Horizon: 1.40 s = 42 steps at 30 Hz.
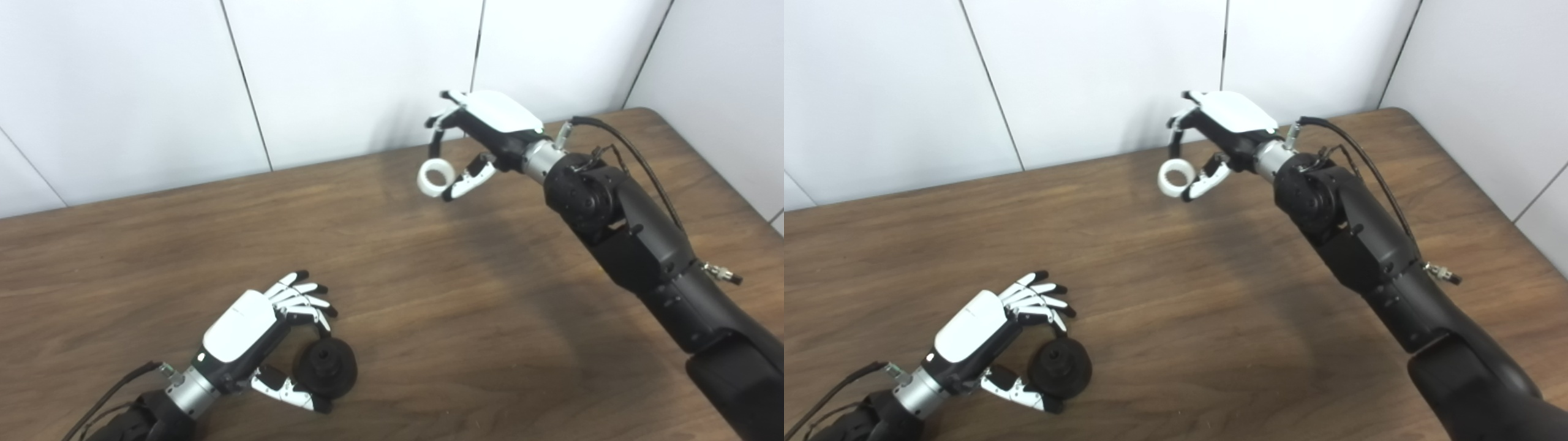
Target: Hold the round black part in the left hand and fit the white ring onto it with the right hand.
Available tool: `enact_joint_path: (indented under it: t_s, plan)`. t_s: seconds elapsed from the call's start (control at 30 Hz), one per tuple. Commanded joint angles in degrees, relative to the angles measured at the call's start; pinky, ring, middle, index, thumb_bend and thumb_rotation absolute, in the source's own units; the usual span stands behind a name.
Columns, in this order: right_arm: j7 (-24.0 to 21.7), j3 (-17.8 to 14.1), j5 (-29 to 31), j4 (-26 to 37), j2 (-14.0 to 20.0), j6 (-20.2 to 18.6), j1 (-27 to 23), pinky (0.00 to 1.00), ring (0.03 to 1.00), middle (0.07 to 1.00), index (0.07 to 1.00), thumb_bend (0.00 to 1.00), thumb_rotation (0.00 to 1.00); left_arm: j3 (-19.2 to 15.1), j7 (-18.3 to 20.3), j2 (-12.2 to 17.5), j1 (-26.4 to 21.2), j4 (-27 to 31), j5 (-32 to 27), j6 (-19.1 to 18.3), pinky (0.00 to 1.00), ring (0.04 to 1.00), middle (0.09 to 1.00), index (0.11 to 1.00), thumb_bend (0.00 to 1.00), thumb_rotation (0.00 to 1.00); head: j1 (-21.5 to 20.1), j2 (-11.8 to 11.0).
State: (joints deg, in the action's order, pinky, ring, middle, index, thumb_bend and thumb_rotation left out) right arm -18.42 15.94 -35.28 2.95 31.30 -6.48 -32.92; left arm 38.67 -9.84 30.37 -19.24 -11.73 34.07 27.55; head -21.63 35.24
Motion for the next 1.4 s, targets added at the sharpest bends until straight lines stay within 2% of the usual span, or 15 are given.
enact_joint_path:
  t_s: [0.0, 0.23, 0.6, 0.77, 1.07, 1.37]
  plan:
    - [-0.99, -0.12, 0.38, 4.08, -0.08, 1.10, -1.52, 1.00, 0.996, 0.811, 0.483, 0.53, 0.13, 0.00, 0.29, 0.47, -1.78, -1.02, 1.02, -0.63, 0.97, 0.868, 0.732, 0.483, 0.52, 0.05, 0.45, 0.13]
    - [-6.99, 1.44, 2.87, 14.10, -2.78, 1.14, -0.04, 1.00, 0.989, 0.800, 0.482, 0.52, 0.13, -0.70, 1.57, -0.32, -1.46, -0.79, 1.85, -0.65, 0.99, 0.876, 0.735, 0.483, 0.52, 0.05, 3.47, 1.35]
    - [-15.19, 3.22, 4.95, 24.16, -5.20, -0.06, 2.47, 1.00, 0.984, 0.793, 0.482, 0.53, 0.14, -2.34, 3.53, -1.55, -1.13, 0.17, 2.70, -0.64, 1.00, 0.887, 0.742, 0.483, 0.52, 0.05, 8.15, 3.41]
    - [-16.32, 3.63, 5.45, 26.14, -6.49, 0.22, 3.98, 1.00, 0.984, 0.786, 0.481, 0.52, 0.14, -2.65, 3.90, -1.90, -1.01, 0.55, 2.84, -0.63, 1.00, 0.892, 0.743, 0.483, 0.52, 0.05, 9.25, 3.91]
    - [-18.19, 4.44, 5.57, 27.57, -7.69, 0.54, 6.36, 1.00, 1.000, 0.871, 0.482, 0.52, 0.13, -4.96, 5.98, -3.11, 0.20, 2.03, 4.09, -0.69, 1.00, 0.900, 0.747, 0.483, 0.52, 0.05, 12.66, 5.15]
    - [-17.82, 5.05, 7.29, 27.26, -8.71, 3.28, 8.12, 1.00, 1.000, 0.892, 0.482, 0.52, 0.13, -7.11, 8.83, -5.14, 1.02, 3.59, 4.95, -0.72, 1.00, 0.912, 0.753, 0.483, 0.52, 0.05, 16.23, 6.22]
